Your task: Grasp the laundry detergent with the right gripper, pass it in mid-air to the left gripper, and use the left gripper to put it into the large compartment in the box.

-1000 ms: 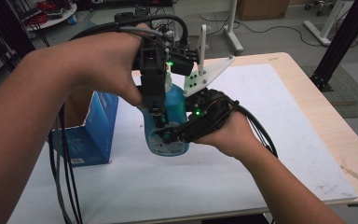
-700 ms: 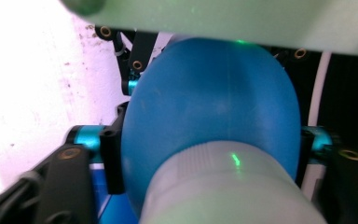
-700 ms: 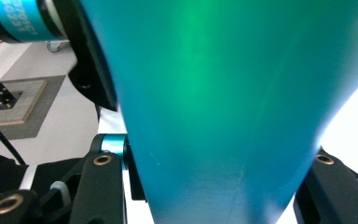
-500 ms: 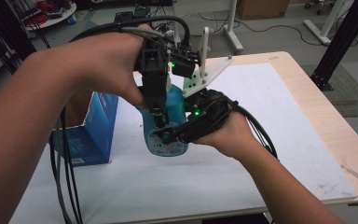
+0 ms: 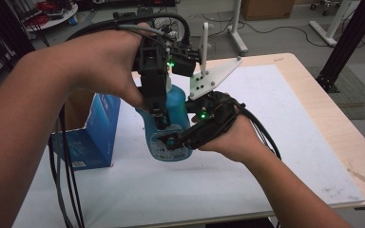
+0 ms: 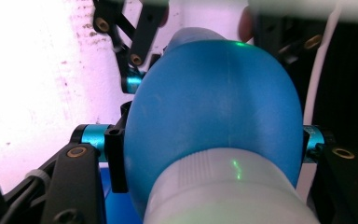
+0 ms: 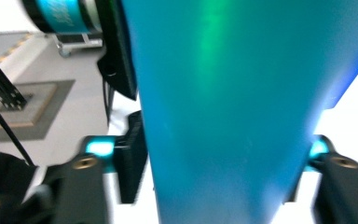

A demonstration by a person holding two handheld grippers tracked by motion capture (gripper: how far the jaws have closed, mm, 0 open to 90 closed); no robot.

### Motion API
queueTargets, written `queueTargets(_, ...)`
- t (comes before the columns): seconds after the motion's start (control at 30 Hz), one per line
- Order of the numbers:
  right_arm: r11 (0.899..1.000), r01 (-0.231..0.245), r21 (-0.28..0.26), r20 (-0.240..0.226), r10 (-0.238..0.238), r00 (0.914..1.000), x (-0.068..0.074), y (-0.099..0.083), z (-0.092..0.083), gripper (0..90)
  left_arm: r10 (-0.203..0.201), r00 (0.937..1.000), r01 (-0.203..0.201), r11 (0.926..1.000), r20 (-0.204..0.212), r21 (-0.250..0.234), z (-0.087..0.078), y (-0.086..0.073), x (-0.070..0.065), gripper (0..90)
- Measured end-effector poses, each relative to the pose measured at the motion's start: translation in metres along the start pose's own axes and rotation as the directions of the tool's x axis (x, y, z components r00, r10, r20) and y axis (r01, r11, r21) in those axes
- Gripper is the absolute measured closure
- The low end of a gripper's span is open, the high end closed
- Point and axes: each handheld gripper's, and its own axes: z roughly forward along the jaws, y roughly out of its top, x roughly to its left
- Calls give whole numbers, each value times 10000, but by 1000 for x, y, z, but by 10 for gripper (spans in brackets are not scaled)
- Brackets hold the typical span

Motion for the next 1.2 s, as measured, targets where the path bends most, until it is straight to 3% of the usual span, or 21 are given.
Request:
queueTargets(0.17,9999,-29,141,200,27,9998,0,0,-11,222,9,9999,-8,9999,-112,118,0,-2,0,385)
queueTargets(0.6,9993,182,314,746,-205,9970,2,2,-28,127,-374,9993,376,9991,-76,204,-9,-9,1,385)
queueTargets(0.77,9968,428,673,1154,-504,9920,2,6,-45,98,-937,9956,935,9954,61,190,-20,-21,3,385)
queueTargets(0.83,9948,503,890,1385,-624,9884,2,9,-51,35,-1242,9922,1241,9921,60,204,-24,-26,4,385)
queueTargets(0.9,9926,487,1114,1372,-639,9885,1,10,-53,34,-1380,9904,1378,9902,67,208,-27,-28,5,384)
queueTargets(0.93,9849,626,1614,1401,-856,9864,0,12,-58,26,-1750,9845,1748,9843,65,225,-32,-35,7,384)
queueTargets(0.97,9820,677,1764,1352,-923,9865,-1,13,-60,25,-1904,9817,1902,9816,81,173,-35,-38,7,384)
queueTargets(1.03,9734,713,2179,1375,-1029,9851,-3,15,-64,6,-2112,9774,2112,9774,83,78,-42,-46,8,384)
queueTargets(1.1,9582,772,2753,1255,-1155,9853,-6,17,-69,4,-2193,9756,2193,9757,80,27,-45,-50,8,384)
queueTargets(1.2,9266,716,3692,1291,-1275,9834,-12,20,-78,4,-2889,9573,2890,9570,66,-236,-63,-71,12,384)
